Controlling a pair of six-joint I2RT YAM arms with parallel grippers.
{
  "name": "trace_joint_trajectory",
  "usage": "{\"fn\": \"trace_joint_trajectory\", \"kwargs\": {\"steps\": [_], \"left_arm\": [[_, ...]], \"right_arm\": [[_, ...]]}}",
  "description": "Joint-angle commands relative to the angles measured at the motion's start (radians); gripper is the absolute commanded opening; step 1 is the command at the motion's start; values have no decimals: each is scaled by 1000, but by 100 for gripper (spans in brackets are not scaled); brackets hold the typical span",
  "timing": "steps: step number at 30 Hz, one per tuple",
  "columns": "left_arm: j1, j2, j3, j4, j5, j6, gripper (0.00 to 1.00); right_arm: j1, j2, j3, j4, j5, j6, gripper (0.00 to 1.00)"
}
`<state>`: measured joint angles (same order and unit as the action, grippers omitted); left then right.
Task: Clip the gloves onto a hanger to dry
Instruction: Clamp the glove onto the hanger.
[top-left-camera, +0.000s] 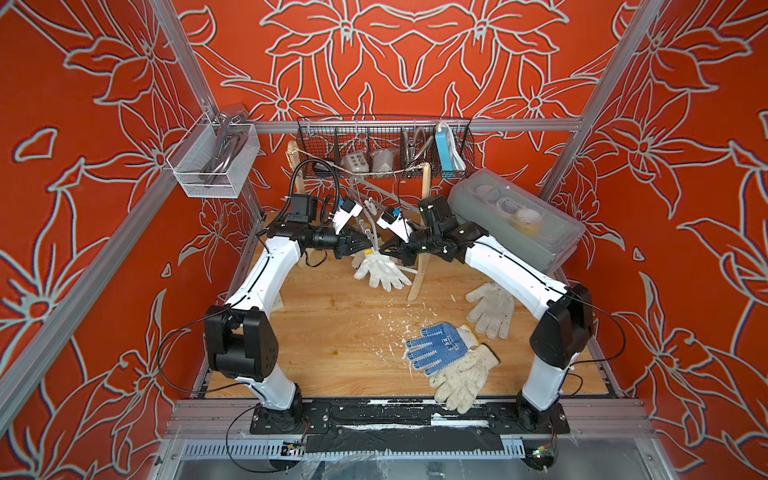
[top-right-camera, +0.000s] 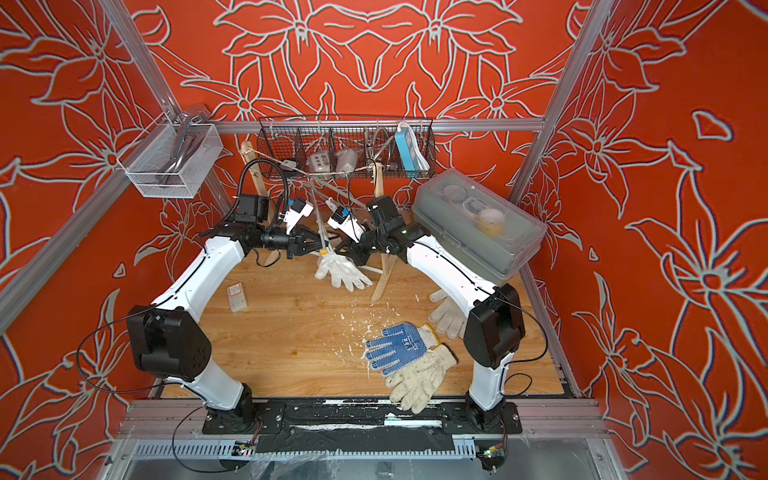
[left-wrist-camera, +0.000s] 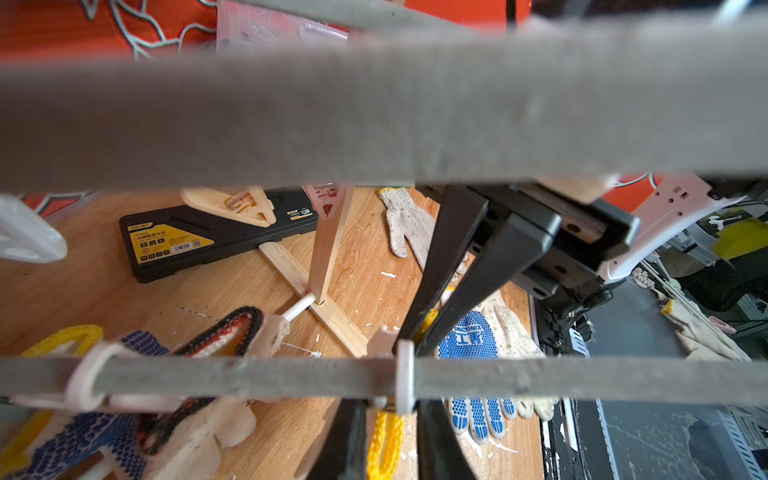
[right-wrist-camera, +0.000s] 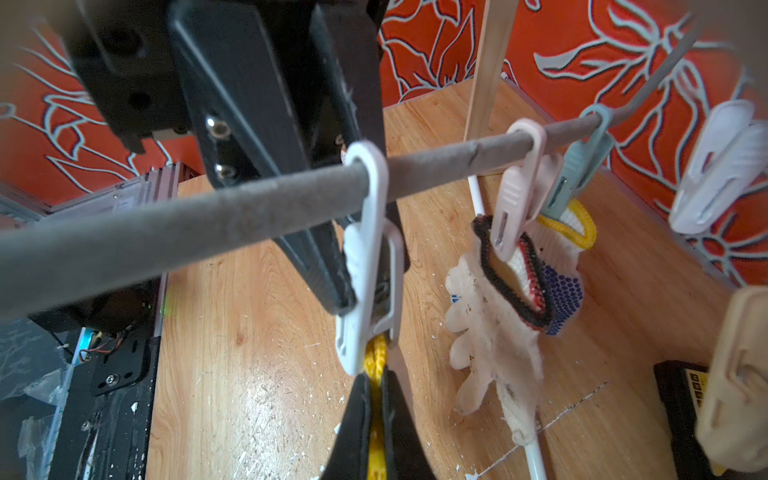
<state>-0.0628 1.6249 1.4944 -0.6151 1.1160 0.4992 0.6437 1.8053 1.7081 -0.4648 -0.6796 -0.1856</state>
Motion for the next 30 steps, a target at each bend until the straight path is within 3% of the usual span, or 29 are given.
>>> {"fn": "trace_joint_trajectory", "kwargs": {"steps": [1,9,13,17,21,30], "left_arm": [[-15,-12,17,-40,-6,45,9],[-18,-11,24,-34,-33,41,16],[-18,-13,21,-29,-51,24,32],[-17,-30,2,-2,-73,-12,52],[-9,-65,-19,-4,-113,-46,59],[1,-254,-147,-12,-296,-168,68]], "right_arm": [[-9,-26,24,62,-60,57,0],[-9,-12,21,60,-79,64,0],[-9,-15,10,58,-65,56,1],[-10,-15,10,58,-52,52,14],[-9,-23,3,66,-40,51,26],[-9,-79,-33,75,2,41,44]]}}
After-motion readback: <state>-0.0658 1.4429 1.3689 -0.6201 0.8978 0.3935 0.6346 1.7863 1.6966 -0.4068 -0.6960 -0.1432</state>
